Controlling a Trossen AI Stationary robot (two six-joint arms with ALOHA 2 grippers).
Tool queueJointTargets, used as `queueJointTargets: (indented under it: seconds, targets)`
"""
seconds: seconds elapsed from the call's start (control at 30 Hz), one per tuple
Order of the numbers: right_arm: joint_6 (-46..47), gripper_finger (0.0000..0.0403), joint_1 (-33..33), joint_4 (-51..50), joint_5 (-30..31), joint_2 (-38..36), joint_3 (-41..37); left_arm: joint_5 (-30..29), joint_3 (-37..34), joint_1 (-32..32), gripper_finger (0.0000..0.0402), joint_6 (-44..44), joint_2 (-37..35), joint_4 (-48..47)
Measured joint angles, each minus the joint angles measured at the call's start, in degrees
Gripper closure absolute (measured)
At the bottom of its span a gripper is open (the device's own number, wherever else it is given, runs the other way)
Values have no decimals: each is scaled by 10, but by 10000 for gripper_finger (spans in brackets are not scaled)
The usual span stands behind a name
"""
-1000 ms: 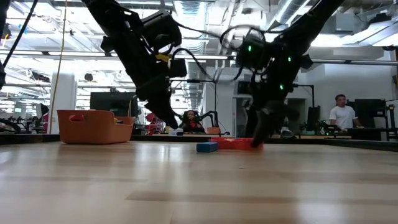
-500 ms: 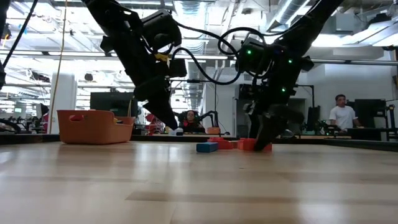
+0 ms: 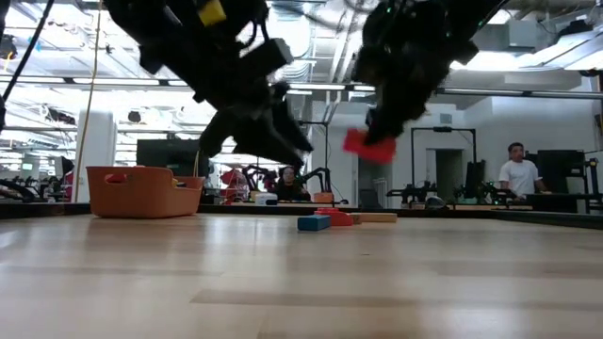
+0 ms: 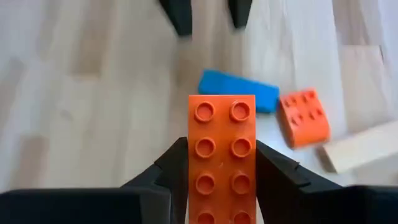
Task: Sort blocks by size
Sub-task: Put the large orange game piece into the orange bin
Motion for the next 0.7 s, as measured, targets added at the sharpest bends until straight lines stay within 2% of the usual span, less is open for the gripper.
queueJointTargets:
  seconds: [0.13,0.23,0.37,0.5,0.7]
  targets:
    - [70,234,3,38,-46,-28,0,-87,0,-42,189,86,0,64]
    - [103,222,15,58,-72,-25,0,-118,0,-60,189,150,0,115]
    - [120,228,37,81,-90,-15,0,-121,0,-72,189,199,0,157]
    - [134,235,55,98,-90,-13,0,-118,0,-80,189,235,0,154]
    - [157,223,64,123,-90,-15,1,-74,0,-88,189,297,0,181]
